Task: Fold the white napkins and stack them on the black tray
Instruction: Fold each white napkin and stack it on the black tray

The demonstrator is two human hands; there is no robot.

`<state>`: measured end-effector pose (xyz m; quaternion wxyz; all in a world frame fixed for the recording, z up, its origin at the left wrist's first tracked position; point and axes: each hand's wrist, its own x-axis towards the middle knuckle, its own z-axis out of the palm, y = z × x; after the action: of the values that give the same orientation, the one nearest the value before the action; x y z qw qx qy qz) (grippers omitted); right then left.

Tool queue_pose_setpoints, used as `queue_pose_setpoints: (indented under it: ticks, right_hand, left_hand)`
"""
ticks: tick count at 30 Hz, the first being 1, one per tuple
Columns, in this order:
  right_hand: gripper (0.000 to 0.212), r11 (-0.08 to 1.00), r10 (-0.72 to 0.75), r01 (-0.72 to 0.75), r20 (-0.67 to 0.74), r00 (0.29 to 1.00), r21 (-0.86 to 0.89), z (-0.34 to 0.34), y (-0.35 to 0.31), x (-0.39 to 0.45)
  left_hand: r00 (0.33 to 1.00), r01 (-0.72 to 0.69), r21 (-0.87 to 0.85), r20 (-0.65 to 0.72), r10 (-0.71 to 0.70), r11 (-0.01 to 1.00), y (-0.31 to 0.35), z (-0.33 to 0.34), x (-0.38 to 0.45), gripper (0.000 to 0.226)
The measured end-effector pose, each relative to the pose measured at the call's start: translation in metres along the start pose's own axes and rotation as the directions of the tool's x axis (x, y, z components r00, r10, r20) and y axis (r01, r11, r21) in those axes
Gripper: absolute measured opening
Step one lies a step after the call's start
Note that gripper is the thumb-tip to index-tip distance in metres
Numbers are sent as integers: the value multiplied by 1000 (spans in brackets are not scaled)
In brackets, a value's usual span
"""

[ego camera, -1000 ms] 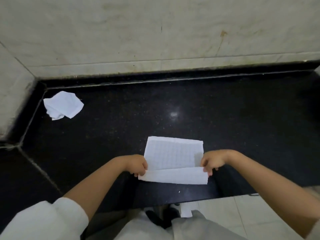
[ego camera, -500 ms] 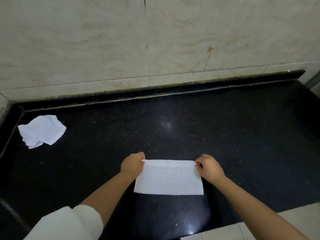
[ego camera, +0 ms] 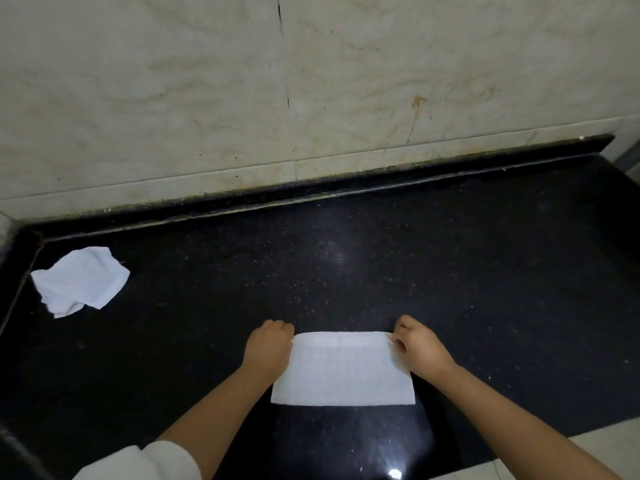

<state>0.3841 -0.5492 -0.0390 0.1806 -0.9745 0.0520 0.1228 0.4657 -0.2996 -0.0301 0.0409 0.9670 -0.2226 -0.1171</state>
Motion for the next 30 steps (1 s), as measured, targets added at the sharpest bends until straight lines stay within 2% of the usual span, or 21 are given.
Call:
queue_pose_setpoints:
  ticks: [3, 4, 7, 9, 11, 12, 14, 16, 17, 18, 19, 20, 22, 23, 27, 29, 30]
  right_hand:
    - [20, 994, -15, 20, -43, 999, 111, -16, -2, 2]
    - [19, 991, -14, 22, -59, 998, 129, -26, -4, 4]
    - [15, 985, -28, 58, -180, 983, 165, -63, -13, 12]
    - [11, 982, -41, 95, -312, 949, 162, -91, -23, 16]
    - [9, 978, -128, 188, -449, 885, 92, -110, -30, 21]
    - [10, 970, -201, 240, -471, 859, 24, -115, -33, 19]
    - [17, 950, -308, 297, -436, 846, -94, -109, -35, 15]
    - [32, 941, -335, 282, -406, 850, -186, -89, -30, 12]
    - [39, 934, -346, 279, -372, 861, -222, -74, -27, 9]
    - [43, 925, -350, 275, -301, 887, -263, -57, -23, 5]
    - [43, 917, -334, 261, -224, 916, -301, -37, -20, -2]
    - [42, 912, -306, 247, -142, 941, -327, -19, -17, -10]
    - [38, 906, -284, 254, -39, 958, -338, 9, -11, -23]
    - [37, 916, -269, 248, -25, 963, -314, 17, -9, -28]
    - [25, 962, -197, 158, -162, 967, -224, 15, -9, -36]
    - [9, 993, -24, -3, -227, 973, -120, 10, -15, -37]
    - [17, 988, 106, -126, -203, 973, -92, 9, -20, -35]
  left_hand:
    - [992, 34, -136, 124, -17, 990, -1, -13, -2, 11]
    - [993, 36, -188, 113, -15, 981, -4, -18, 0, 16]
    - [999, -38, -188, -39, 31, 981, -15, -52, 9, 30]
    - [988, -79, -181, -142, 54, 980, -23, -77, 13, 26]
    - [943, -169, -133, -311, 121, 977, -29, -99, 13, 19]
    - [915, -208, -86, -368, 163, 974, -31, -104, 10, 15]
    - [890, -239, 40, -392, 235, 970, -35, -103, 0, 14]
    - [888, -278, 104, -351, 296, 955, -35, -84, -9, 33]
    - [906, -279, 104, -302, 298, 955, -33, -75, -16, 33]
    - [926, -286, 87, -233, 299, 954, -31, -62, -22, 29]
    - [959, -265, 52, -93, 269, 963, -29, -51, -30, 20]
    - [955, -296, 71, -1, 297, 952, -29, -32, -36, 10]
    - [928, -346, 90, 177, 327, 934, -26, 3, -51, 27]
    - [932, -315, 91, 217, 290, 945, -28, 13, -55, 32]
    - [920, -372, 116, 175, 350, 921, -31, 15, -66, 14]
    - [948, -313, 75, 89, 306, 947, -30, 14, -61, 33]
    - [960, -280, 71, 2, 281, 957, -26, 11, -58, 38]
